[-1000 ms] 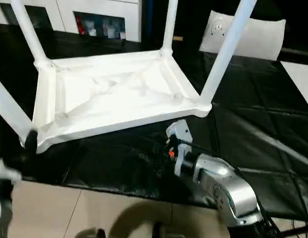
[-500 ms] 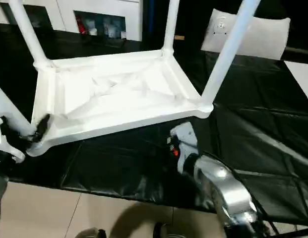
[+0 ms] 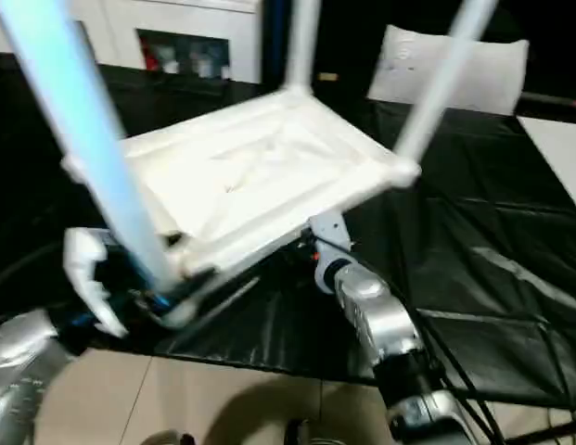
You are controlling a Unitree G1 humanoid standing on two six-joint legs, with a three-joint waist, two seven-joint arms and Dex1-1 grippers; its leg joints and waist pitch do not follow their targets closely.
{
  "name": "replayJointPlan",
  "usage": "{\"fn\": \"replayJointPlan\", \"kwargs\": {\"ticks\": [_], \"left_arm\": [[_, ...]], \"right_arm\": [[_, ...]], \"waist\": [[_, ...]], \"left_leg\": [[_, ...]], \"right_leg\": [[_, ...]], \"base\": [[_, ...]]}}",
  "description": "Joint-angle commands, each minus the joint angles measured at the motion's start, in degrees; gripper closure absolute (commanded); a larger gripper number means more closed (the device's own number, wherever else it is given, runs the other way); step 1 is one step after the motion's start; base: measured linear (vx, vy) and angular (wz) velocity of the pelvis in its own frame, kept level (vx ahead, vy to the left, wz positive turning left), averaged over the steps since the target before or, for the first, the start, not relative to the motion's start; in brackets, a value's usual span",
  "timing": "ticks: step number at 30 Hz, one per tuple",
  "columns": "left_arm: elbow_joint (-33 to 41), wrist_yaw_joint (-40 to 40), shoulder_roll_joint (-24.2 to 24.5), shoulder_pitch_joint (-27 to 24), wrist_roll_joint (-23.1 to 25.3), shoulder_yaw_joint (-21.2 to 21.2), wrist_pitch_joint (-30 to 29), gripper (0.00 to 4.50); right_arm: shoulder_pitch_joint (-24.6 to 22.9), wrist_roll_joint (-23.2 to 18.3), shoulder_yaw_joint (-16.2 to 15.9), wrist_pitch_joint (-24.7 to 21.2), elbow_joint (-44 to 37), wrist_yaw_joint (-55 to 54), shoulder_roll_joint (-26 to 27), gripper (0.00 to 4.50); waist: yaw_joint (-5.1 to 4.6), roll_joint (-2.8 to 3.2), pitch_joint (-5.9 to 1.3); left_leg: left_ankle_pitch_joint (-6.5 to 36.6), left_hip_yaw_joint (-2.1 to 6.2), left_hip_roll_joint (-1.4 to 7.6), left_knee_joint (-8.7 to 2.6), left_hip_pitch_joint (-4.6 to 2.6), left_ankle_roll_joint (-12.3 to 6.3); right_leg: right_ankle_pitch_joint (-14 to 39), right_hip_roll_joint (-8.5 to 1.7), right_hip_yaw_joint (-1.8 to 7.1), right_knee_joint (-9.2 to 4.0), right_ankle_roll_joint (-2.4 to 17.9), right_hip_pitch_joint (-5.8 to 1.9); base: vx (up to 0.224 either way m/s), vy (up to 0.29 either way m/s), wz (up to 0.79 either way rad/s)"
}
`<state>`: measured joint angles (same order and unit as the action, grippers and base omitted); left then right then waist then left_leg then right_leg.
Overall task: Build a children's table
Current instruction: Rotate table base
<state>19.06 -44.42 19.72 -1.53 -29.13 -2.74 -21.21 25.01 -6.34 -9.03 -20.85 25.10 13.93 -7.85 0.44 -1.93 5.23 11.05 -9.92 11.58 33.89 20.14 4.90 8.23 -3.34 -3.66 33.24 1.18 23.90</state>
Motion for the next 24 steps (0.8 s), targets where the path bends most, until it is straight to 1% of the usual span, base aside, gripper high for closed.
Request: {"fn": "replayJointPlan", "kwargs": {"ticks": [1,2,3,4,5,6,7,8,9,10,11,12,13,14,16,17,18,20,21,23,24], "left_arm": [[2.2,-2.6,-1.4,1.7,-1.6,-6.2,-1.9,0.04],[1.4,-2.6,-3.1,3.6,-0.9,-8.4,-2.1,0.04],[1.0,-2.5,-3.7,4.2,-0.5,-8.9,-2.0,0.04],[-0.3,-2.2,-4.7,5.5,0.6,-9.6,-1.4,0.04],[-0.8,-2.1,-5.0,5.8,1.0,-9.8,-1.2,0.04],[-1.9,-1.9,-5.6,6.6,1.8,-10.1,-0.6,0.04],[-6.3,-0.7,-7.5,10.0,4.5,-10.6,1.8,0.04],[-9.1,0.0,-8.6,12.1,5.8,-10.6,3.4,0.04],[-9.4,0.0,-8.7,12.3,6.0,-10.6,3.6,0.04],[-13.1,1.3,-9.5,15.1,7.9,-10.3,5.6,0.04],[-16.0,2.1,-9.6,17.1,9.5,-10.3,7.2,0.04],[-17.0,2.4,-9.5,17.9,10.1,-10.3,7.7,0.04],[-20.0,4.3,-9.2,20.1,12.3,-10.0,9.1,0.04],[-21.1,4.6,-9.1,20.9,12.7,-9.7,9.7,0.04],[-22.3,4.7,-8.8,21.8,12.8,-9.2,10.3,0.04],[-22.6,4.8,-8.7,22.0,12.9,-8.8,10.5,0.04],[-22.4,4.7,-8.6,21.9,12.5,-8.5,10.2,0.04],[-21.7,4.3,-8.9,21.1,12.2,-8.1,9.9,0.04],[-21.0,3.9,-9.0,20.4,11.6,-7.9,9.6,0.04],[-19.5,2.4,-8.3,18.7,10.4,-8.2,9.2,0.04],[-19.0,1.7,-7.8,18.2,10.0,-8.3,8.9,0.04]], "right_arm": [[1.9,-0.3,-1.0,1.9,0.4,0.4,1.7,0.0],[2.6,0.1,-1.0,3.0,1.7,0.7,2.2,0.0],[2.7,0.2,-1.0,3.2,2.0,0.8,2.3,0.0],[3.0,0.5,-0.9,3.8,2.7,0.7,2.4,0.0],[3.1,0.6,-0.9,3.9,2.9,0.7,2.5,0.0],[3.2,0.7,-0.8,4.1,3.1,0.7,2.5,0.0],[3.6,1.2,-0.3,4.9,4.2,0.3,2.6,0.0],[3.8,1.4,0.0,5.3,4.8,0.1,2.6,0.0],[3.8,1.4,0.0,5.3,4.8,0.1,2.6,0.0],[3.8,1.7,0.4,5.8,5.3,-0.2,2.3,0.0],[3.8,1.8,0.7,6.2,5.7,-0.3,2.1,0.0],[3.7,2.0,0.9,6.5,5.9,-0.4,1.7,0.0],[3.4,2.3,1.4,6.9,6.1,-0.9,1.0,0.0],[3.2,2.2,1.9,7.0,6.2,-1.0,0.6,0.0],[2.6,1.9,3.3,7.2,6.2,-1.2,-0.1,0.0],[2.2,1.7,4.2,7.2,5.9,-1.4,-0.6,0.0],[1.6,1.4,4.9,7.2,5.6,-1.4,-1.2,0.0],[0.3,0.7,6.4,7.1,4.4,-1.0,-2.2,0.0],[-0.7,0.0,7.3,7.0,3.3,-0.4,-2.9,0.0],[-2.7,-1.4,8.9,6.9,0.6,0.7,-4.2,0.0],[-3.2,-1.7,9.2,6.8,-0.1,1.1,-4.6,0.0]], "waist": [[0.09,0.33,-3.54],[0.0,0.36,-3.55],[-0.11,0.27,-3.6],[-0.24,0.17,-3.56],[-0.26,0.15,-3.63],[-0.43,-0.01,-3.5],[-0.53,-0.1,-3.58],[-0.61,-0.14,-3.57],[-0.44,-0.03,-3.77],[-0.47,0.01,-3.9],[-0.43,-0.01,-3.68],[-0.47,-0.11,-3.86],[-0.49,-0.05,-3.95],[-0.44,-0.04,-3.99],[-0.21,0.04,-4.19],[-0.19,-0.02,-4.18],[-0.02,0.22,-4.18],[0.22,0.22,-4.16],[0.26,0.16,-4.13],[0.26,-0.01,-4.01],[0.3,-0.01,-3.96]], "left_leg": [[15.1,0.15,1.07,-4.43,0.17,0.87],[14.9,0.17,1.04,-4.41,0.26,0.74],[14.6,0.07,1.02,-4.27,0.18,0.5],[14.1,0.11,0.98,-4.27,0.43,0.37],[14.0,0.11,0.95,-4.2,0.42,0.29],[14.1,0.07,0.88,-4.16,0.58,0.01],[14.0,0.1,0.78,-4.04,0.58,-0.24],[13.9,0.0,0.69,-3.95,0.51,-0.47],[13.1,-0.12,0.59,-3.71,0.16,-0.58],[12.3,0.03,0.64,-3.73,0.46,-0.35],[12.6,0.08,0.7,-3.99,0.52,-0.66],[12.7,0.08,0.63,-3.78,0.41,-0.67],[11.8,0.12,0.74,-3.82,0.59,-0.71],[11.5,0.09,0.76,-3.77,0.43,-0.77],[9.7,0.0,0.96,-3.7,0.46,-1.02],[9.5,-0.05,0.93,-3.67,0.52,-1.16],[9.3,-0.11,0.96,-3.65,0.41,-1.23],[9.7,-0.24,0.94,-3.6,0.27,-1.36],[10.0,-0.25,0.94,-3.6,0.37,-1.48],[11.1,-0.18,0.95,-3.7,0.47,-1.68],[11.5,-0.2,0.91,-3.68,0.45,-1.81]], "right_leg": [[21.1,-3.43,2.81,-3.52,7.0,-2.67],[21.0,-3.39,2.79,-3.48,7.0,-2.72],[21.1,-3.39,2.77,-3.58,7.1,-2.68],[21.1,-3.41,2.74,-3.56,7.1,-2.87],[21.3,-3.39,2.71,-3.59,7.0,-2.88],[22.5,-3.34,2.66,-3.81,6.5,-2.82],[24.0,-3.4,2.63,-4.01,5.7,-2.87],[24.7,-3.34,2.62,-4.27,5.1,-2.72],[24.3,-3.32,2.67,-4.33,5.1,-2.58],[22.6,-3.43,2.7,-3.84,5.5,-2.95],[23.1,-3.12,2.45,-4.14,5.2,-2.71],[23.5,-3.3,2.44,-4.12,5.0,-2.88],[22.2,-3.34,2.49,-3.87,5.4,-2.99],[21.5,-3.28,2.49,-3.87,5.5,-2.89],[17.0,-3.34,2.6,-3.17,7.6,-3.1],[16.4,-3.36,2.62,-3.13,8.0,-3.14],[15.4,-3.34,2.64,-3.02,8.7,-3.17],[15.0,-3.31,2.66,-3.05,9.4,-3.15],[15.1,-3.31,2.67,-3.02,9.5,-3.3],[17.5,-3.33,2.52,-3.31,8.8,-3.34],[19.3,-3.33,2.51,-3.58,8.1,-3.24]], "base": [[0.0,0.0,0.0],[0.0,0.0,0.0],[0.0,0.0,0.0],[0.0,0.0,0.0],[0.0,0.0,0.0],[0.0,0.0,0.0],[0.0,0.0,0.0],[0.0,0.0,0.0],[0.0,0.0,0.0],[0.0,0.0,0.0],[0.0,0.0,0.0],[0.0,0.0,0.0],[0.0,0.0,0.0],[0.0,0.0,0.0],[0.0,0.0,0.0],[0.0,0.0,0.0],[0.0,0.0,0.0],[0.0,0.0,0.0],[0.0,0.0,0.0],[0.0,0.0,0.0],[0.0,0.0,0.0]]}}
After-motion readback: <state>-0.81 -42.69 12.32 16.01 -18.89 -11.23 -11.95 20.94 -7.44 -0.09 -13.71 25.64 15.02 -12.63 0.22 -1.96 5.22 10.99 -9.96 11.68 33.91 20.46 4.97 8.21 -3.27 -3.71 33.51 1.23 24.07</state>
